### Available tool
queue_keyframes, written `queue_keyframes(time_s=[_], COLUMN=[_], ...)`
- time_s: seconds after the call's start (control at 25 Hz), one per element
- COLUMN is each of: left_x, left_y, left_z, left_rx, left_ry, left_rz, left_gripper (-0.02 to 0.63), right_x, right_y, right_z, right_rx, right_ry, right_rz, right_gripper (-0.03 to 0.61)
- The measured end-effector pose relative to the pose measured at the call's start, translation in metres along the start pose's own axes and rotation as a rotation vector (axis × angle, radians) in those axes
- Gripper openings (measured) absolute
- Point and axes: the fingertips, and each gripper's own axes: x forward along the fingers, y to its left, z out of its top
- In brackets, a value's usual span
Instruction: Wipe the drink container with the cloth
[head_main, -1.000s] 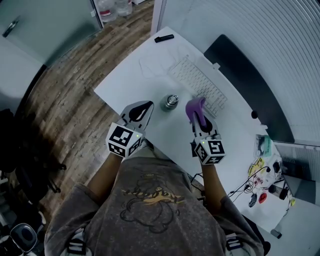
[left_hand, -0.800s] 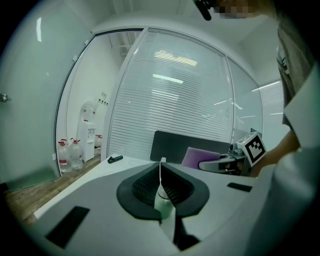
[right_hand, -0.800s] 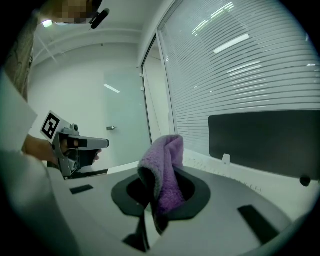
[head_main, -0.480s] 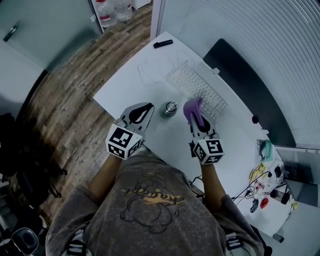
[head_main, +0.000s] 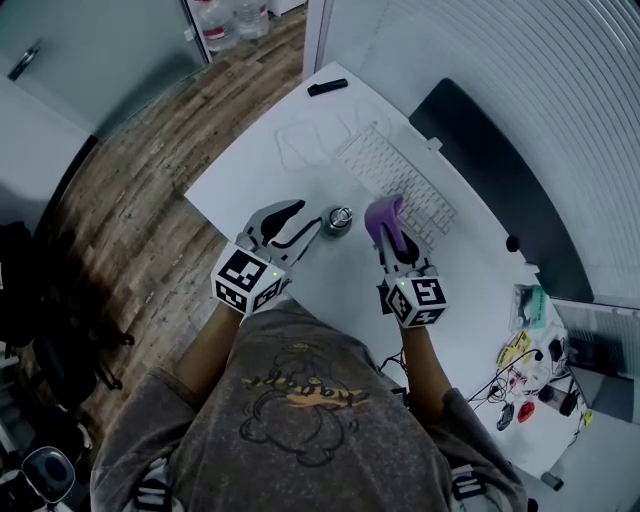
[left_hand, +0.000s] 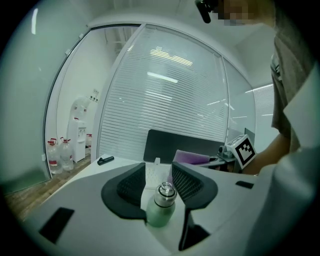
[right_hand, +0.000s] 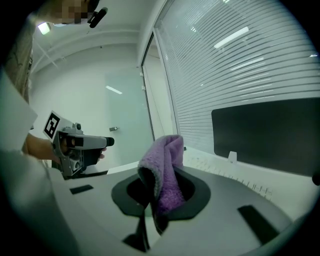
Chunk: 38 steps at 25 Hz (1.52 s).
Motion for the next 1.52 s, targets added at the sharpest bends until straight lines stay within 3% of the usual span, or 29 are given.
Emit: queue_keyframes(time_s=[0.2, 0.36, 0.6, 0.76, 1.16, 1.32, 1.52], left_x=[0.013, 0.027, 0.048, 0.059, 0.075, 0.078, 0.078], left_y=[-0.013, -0.018, -0.022, -0.024, -0.024, -0.022, -0.021], left_z=[-0.005, -0.019, -0.041, -0.055, -0.077, -0.079, -0.08], left_rx=[0.035, 0.062, 0.114, 0.101, 0.136, 0.149, 0.14], left_ry=[0.036, 0.088, 0.163, 0.196, 0.246, 0.254, 0.256], left_rz=[-0.079, -0.122, -0.172, -0.198, -0.188, -0.176, -0.175], left_gripper=[0.276, 0.307, 0.314, 0.314, 0.313, 0.252, 0.25], right_x=[0.001, -0.001, -0.006, -0.01, -0.022, -0.025, -0.027], right_y=[-0.003, -0.007, -0.013, -0.018, -0.029, -0.033, -0.037], right_z=[0.0, -0.002, -0.004, -0.007, -0.012, -0.014, -0.009], right_rx=[-0.006, -0.008, -0.006, 0.001, 0.021, 0.027, 0.022], right_ry=[0.009, 0.018, 0.031, 0.034, 0.039, 0.043, 0.045], right_rz=[0.017, 0.019, 0.01, -0.005, -0.045, -0.05, -0.04], right_gripper=[0.048, 0.048, 0.049, 0.048, 0.049, 0.049, 0.049])
